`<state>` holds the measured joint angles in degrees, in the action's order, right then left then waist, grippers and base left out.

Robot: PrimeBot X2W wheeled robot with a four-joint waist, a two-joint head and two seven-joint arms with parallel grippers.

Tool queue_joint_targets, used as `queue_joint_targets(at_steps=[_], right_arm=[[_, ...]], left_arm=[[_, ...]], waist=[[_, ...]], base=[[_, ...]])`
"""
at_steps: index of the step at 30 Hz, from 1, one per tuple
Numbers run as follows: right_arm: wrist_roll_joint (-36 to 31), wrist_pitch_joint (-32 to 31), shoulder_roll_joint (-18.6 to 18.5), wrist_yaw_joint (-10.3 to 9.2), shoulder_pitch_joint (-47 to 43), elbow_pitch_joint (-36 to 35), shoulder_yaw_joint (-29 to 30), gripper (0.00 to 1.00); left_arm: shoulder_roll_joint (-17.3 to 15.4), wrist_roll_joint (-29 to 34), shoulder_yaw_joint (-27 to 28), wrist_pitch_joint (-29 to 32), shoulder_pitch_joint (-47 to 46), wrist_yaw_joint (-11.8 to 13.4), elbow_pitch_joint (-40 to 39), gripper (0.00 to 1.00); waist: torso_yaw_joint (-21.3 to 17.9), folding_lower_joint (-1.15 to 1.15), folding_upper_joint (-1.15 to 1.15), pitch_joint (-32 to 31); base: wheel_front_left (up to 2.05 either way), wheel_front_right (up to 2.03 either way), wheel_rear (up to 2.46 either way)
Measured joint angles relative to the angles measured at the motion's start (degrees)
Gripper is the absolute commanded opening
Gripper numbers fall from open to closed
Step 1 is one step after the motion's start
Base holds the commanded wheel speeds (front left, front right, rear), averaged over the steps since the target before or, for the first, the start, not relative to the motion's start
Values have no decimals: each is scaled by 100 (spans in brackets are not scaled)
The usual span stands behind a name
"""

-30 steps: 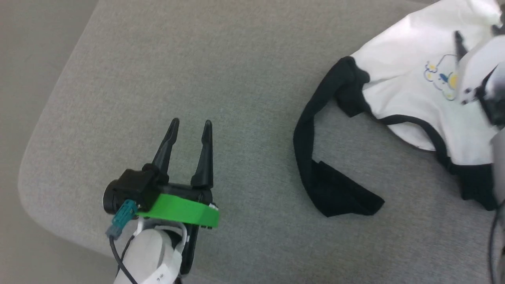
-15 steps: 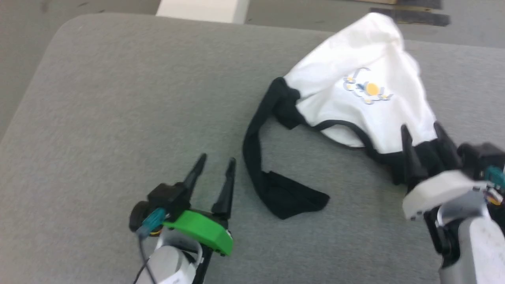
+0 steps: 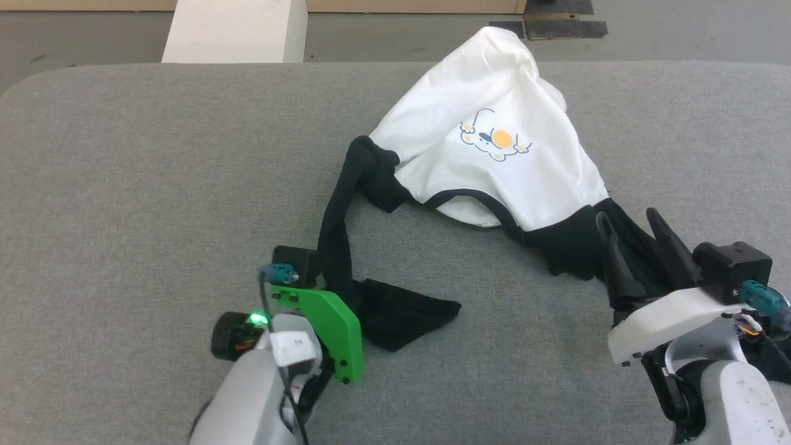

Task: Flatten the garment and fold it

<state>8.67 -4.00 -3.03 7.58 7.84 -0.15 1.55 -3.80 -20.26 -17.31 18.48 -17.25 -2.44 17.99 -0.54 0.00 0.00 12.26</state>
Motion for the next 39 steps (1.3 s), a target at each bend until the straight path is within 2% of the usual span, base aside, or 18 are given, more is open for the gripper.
queue_joint_targets(at_steps=[4,12,15,19,21,24,25,26,29,34,39], right_arm=[[43,8,3,1,3,-2,-36,100],[49,32,5,0,5,-18,33,100],[49,32,8,0,5,-22,34,100],[49,-3,8,0,16,-20,-70,100],[51,-3,12,0,30,-18,-122,100],[51,-7,12,0,32,-18,-134,100],[51,-10,11,0,32,-16,-152,100],[52,-11,12,0,24,-30,-147,100],[51,-13,12,0,-15,-87,-87,100],[51,-65,10,0,-108,-203,21,100],[66,-105,14,0,-102,-308,-49,100]], left_arm=[[-283,-1,305,33,-4,249,-389,0],[-1182,-113,1715,-229,754,1011,-1459,0],[-1345,-352,2033,-313,887,1026,-1504,0],[-1428,-271,2149,-644,865,1090,-1298,0],[-1437,-227,2113,-837,812,1095,-1192,100],[-1323,-224,1914,-965,782,995,-1139,100],[-1218,-223,1816,-1049,825,953,-1172,100],[-940,-313,1680,-1296,1053,898,-1497,100],[-682,-252,1259,-1410,1416,792,-1900,100],[-549,65,489,-1401,1639,492,-2117,100],[-611,469,-62,-1158,1046,174,-1656,100]], waist=[[61,0,0,39],[285,0,0,99],[380,0,0,119],[467,0,0,159],[484,0,0,164],[491,0,0,134],[481,0,0,100],[463,0,0,32],[474,0,0,-30],[595,0,0,-50],[681,0,0,61]], base=[[0,0,0],[0,0,0],[0,0,0],[0,0,0],[0,0,0],[0,0,0],[0,0,0],[0,0,0],[0,0,0],[0,0,0],[0,0,0]])
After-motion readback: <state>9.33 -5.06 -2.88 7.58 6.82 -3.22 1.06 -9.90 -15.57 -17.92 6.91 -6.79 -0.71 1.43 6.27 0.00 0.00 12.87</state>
